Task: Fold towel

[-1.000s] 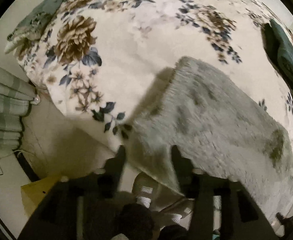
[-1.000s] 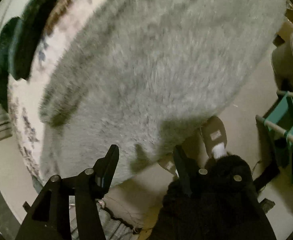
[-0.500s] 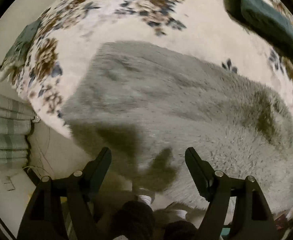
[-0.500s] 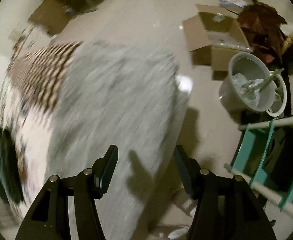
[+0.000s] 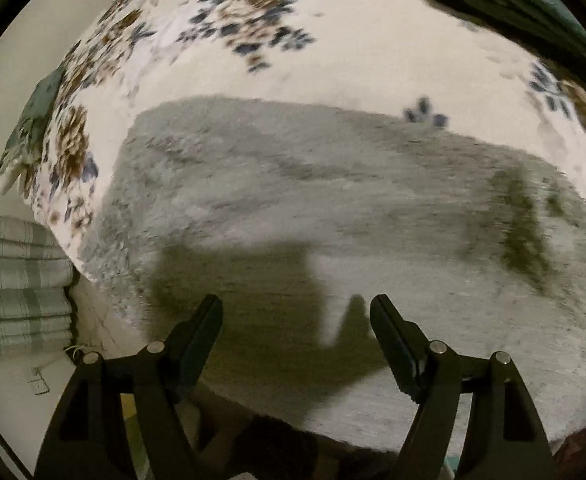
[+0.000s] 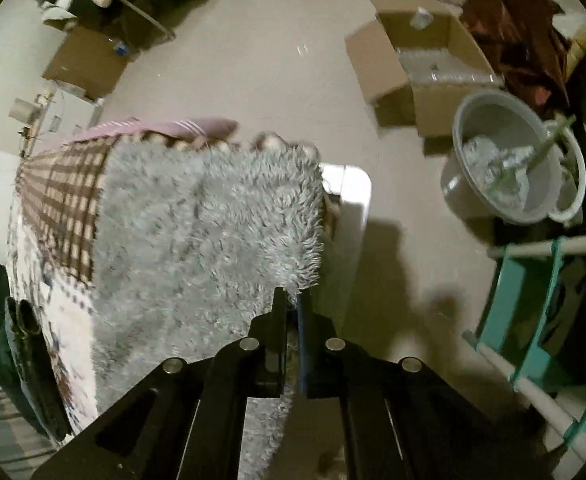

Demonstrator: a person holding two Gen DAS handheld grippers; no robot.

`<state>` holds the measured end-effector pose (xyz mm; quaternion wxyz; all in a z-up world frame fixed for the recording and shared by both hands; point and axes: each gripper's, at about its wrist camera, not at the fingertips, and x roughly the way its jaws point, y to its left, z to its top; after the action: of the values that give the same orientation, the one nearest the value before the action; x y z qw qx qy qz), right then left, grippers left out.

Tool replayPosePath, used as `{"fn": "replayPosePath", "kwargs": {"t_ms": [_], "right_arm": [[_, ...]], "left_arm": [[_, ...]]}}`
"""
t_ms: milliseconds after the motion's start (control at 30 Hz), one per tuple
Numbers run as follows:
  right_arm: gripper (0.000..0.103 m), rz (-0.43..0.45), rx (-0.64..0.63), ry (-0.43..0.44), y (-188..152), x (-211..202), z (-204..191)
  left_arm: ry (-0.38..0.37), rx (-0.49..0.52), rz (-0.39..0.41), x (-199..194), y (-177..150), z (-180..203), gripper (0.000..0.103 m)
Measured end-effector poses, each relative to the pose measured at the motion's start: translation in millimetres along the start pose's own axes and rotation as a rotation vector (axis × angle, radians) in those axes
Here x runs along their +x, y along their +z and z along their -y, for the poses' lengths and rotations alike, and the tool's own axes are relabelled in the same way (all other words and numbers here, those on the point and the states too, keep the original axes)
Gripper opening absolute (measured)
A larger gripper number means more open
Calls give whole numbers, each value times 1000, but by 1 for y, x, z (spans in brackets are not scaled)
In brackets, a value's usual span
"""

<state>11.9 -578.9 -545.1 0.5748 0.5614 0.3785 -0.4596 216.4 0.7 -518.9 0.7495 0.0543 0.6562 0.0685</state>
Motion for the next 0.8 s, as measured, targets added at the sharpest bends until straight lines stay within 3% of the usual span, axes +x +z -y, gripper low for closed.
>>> {"fn": "replayPosePath", "kwargs": {"t_ms": [67, 133, 167, 233, 300, 400, 500, 567, 600, 733, 767, 800], "right_arm": [[10, -70, -1, 25, 1, 4, 3], [27, -102, -32, 22, -3, -3, -4], [41, -112, -59, 25, -8, -10, -12], [45, -150, -114, 57, -28, -22, -37], [46, -270, -217, 85, -60, -17, -77], [46, -479, -339, 146, -120, 12, -142], [46, -593, -423, 188, -176, 46, -203], [46, -635, -425, 189, -202, 69, -232], [46, -667, -397, 187, -215, 84, -245], [46, -709, -323, 123, -240, 126, -272], [40, -691, -311, 83, -243, 133, -274], [11, -663, -293, 63, -243, 135, -275]], "left_arm": [[-12, 39, 26, -12, 2, 17, 75], [-52, 62, 32, -21, 4, 33, 75], [-71, 66, 29, -23, 6, 39, 75], [-115, 72, 17, -26, 12, 55, 75], [-163, 55, -9, -22, 23, 68, 75], [-277, -20, -84, -10, 39, 85, 75], [-329, -56, -120, 7, 55, 98, 73], [-355, -82, -127, 20, 63, 104, 49], [-345, -90, -135, 25, 67, 106, 24], [-338, -136, -120, 34, 80, 100, 13], [-342, -140, -120, 35, 83, 98, 13], [-344, -141, -119, 35, 85, 98, 13]]}}
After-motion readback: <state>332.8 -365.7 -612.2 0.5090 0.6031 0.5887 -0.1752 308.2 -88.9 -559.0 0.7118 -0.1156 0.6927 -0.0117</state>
